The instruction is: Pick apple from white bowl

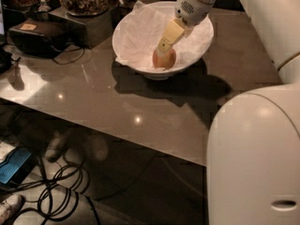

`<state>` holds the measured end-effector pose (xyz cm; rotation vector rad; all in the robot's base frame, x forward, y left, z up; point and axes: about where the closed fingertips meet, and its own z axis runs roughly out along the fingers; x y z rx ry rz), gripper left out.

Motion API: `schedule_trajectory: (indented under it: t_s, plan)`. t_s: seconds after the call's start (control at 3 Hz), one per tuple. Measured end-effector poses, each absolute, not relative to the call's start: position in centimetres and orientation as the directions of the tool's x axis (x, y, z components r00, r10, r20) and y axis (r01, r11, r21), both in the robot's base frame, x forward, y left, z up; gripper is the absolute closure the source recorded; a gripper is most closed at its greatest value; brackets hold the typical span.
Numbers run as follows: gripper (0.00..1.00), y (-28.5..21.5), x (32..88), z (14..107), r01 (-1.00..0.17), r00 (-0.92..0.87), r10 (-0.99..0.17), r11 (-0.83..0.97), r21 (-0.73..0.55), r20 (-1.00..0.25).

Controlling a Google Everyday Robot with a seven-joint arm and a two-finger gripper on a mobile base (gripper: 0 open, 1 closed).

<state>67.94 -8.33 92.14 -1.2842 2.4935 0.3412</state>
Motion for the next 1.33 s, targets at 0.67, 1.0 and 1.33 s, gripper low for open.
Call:
schedule_trajectory:
  t_s: [0.67,1.0,1.33]
  plan:
    - [0.14,-8.7,68.9,90.1,-0.804,-0.58,-0.733,0.586,0.103,-0.356]
    - [0.22,-8.6,69.0,88.9,-0.798,-0.594,-0.733,0.589,0.126,-0.332]
    - [0.18,-8.2,68.8,87.7,-0.795,-0.602,-0.734,0.587,0.154,-0.313]
